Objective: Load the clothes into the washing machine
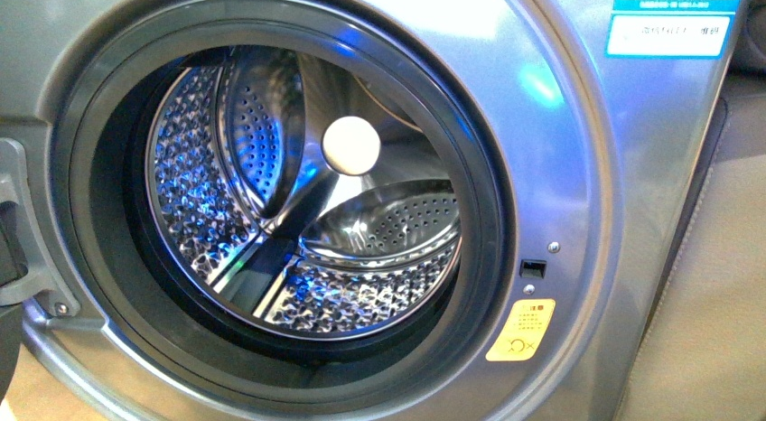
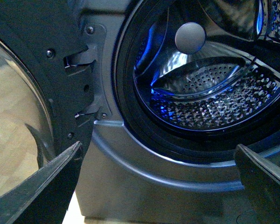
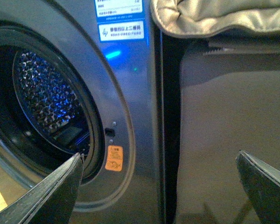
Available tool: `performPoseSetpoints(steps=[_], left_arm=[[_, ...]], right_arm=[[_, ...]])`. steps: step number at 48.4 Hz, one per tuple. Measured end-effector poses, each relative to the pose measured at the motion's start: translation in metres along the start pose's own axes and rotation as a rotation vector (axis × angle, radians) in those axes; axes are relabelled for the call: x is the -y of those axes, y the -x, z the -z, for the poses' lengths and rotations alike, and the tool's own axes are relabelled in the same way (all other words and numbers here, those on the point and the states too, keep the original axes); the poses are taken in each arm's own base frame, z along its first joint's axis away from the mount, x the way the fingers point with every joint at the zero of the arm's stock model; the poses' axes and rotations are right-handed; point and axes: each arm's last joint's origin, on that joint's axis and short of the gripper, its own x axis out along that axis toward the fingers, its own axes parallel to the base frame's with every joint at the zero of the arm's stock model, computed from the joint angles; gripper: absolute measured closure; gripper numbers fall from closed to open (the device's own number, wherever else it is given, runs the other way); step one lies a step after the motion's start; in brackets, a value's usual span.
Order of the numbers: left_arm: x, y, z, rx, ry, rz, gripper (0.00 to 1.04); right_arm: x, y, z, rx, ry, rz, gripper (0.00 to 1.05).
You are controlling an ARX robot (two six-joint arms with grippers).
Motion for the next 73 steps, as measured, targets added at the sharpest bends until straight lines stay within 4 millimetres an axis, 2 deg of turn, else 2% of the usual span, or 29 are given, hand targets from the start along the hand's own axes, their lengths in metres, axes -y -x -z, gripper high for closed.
performPoseSetpoints(steps=[9,13,18,25,32,41,51,59,64,73], left_arm=[[0.0,0.0,0.0,0.0,0.0,0.0,0.07],[0.0,0.0,0.0,0.0,0.0,0.0,0.07],[0.0,0.0,0.0,0.0,0.0,0.0,0.07],[0.0,0.0,0.0,0.0,0.0,0.0,0.07],[0.0,0.0,0.0,0.0,0.0,0.0,0.07],[0.0,0.0,0.0,0.0,0.0,0.0,0.07],[0.0,0.0,0.0,0.0,0.0,0.0,0.07],[0.0,0.0,0.0,0.0,0.0,0.0,0.07],[0.0,0.0,0.0,0.0,0.0,0.0,0.07],[0.0,0.0,0.0,0.0,0.0,0.0,0.07]], right_arm=[[0.02,-0.005,-0.027,0.054,0.031,0.055,0.07],[0.038,-0.008,-0.048,0.074,0.046,0.109,0.07],[0.057,-0.011,-0.062,0.065,0.031,0.171,0.07],[0.088,-0.017,-0.074,0.007,-0.1,0.265,0.07],[0.116,-0.021,-0.073,-0.1,-0.265,0.386,0.07],[0.141,-0.016,-0.047,-0.245,-0.381,0.556,0.07],[0.155,-0.004,-0.023,-0.348,-0.414,0.648,0.07],[0.17,0.005,0.014,-0.443,-0.435,0.704,0.07],[0.179,0.007,0.03,-0.48,-0.441,0.739,0.07],[0.2,0.014,0.092,-0.634,-0.502,0.861,0.07]])
